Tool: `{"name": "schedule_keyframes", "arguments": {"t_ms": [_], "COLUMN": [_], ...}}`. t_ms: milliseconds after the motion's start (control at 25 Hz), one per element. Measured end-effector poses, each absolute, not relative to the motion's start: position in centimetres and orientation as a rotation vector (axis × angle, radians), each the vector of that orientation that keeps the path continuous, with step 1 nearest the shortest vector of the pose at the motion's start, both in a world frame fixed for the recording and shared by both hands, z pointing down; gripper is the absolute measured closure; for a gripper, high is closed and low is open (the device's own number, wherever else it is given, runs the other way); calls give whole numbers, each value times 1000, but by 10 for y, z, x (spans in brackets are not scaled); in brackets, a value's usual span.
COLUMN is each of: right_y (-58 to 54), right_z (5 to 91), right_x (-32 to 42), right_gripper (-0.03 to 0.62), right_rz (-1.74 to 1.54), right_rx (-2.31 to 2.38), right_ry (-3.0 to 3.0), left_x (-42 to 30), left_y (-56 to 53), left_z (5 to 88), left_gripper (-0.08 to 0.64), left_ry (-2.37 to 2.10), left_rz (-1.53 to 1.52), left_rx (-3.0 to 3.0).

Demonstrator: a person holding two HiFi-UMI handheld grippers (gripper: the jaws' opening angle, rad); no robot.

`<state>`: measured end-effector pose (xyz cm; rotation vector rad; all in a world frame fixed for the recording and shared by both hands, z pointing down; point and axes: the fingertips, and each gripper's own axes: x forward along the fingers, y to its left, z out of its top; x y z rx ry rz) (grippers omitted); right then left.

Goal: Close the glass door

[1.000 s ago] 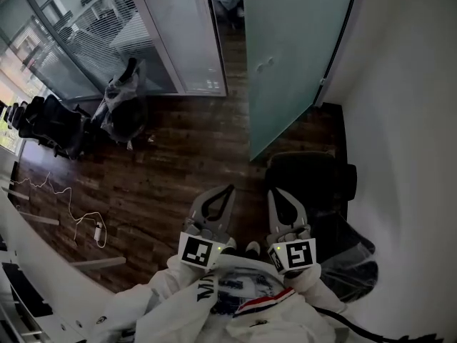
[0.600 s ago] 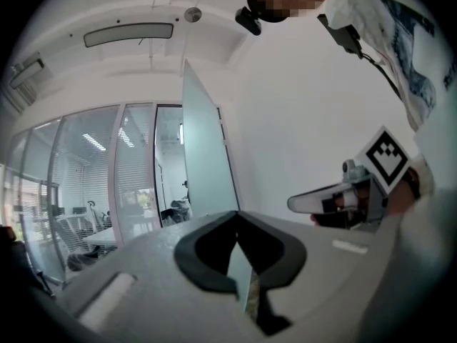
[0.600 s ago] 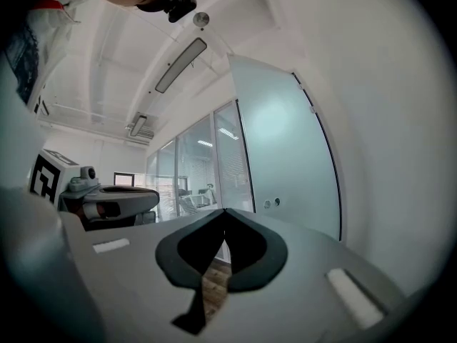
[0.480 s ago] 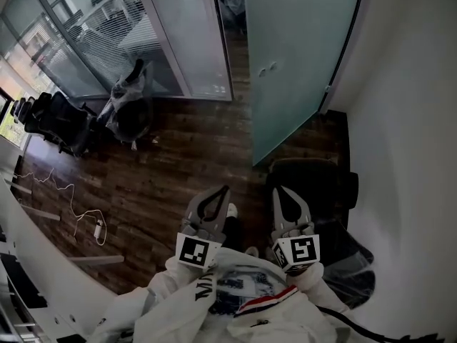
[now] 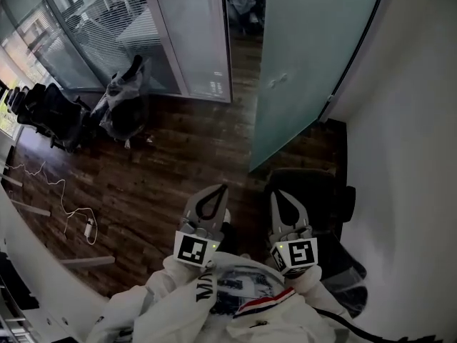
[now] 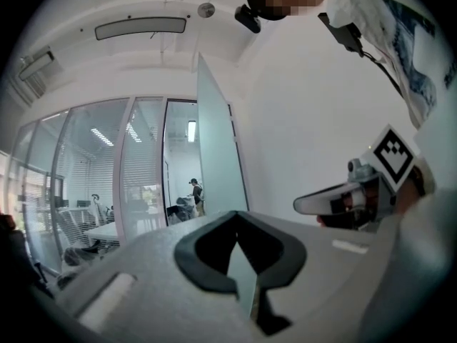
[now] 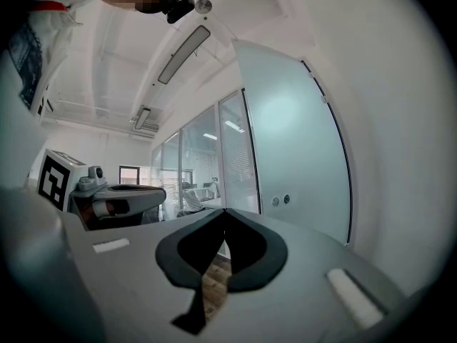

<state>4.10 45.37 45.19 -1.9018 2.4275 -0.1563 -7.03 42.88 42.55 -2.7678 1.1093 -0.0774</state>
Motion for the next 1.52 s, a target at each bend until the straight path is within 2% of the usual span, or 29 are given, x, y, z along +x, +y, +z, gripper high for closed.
{"name": "schedule_keyframes", "arguments": {"t_ms": [920, 1520], "right_y": [283, 240], "right_z": [463, 473], "right_x": [25, 46], "right_gripper": [584, 586], "right_rz": [-213, -257], "right_rx": [-1991, -2226], "right_ry": [2409, 2198], "left_x": [-77, -52], "left_y": [251, 189], "left_z": [436, 445], "left_gripper": [565, 565], "left_ry": [1037, 784], "left_rz": [-97, -100], "left_rx": [-2840, -2939]}}
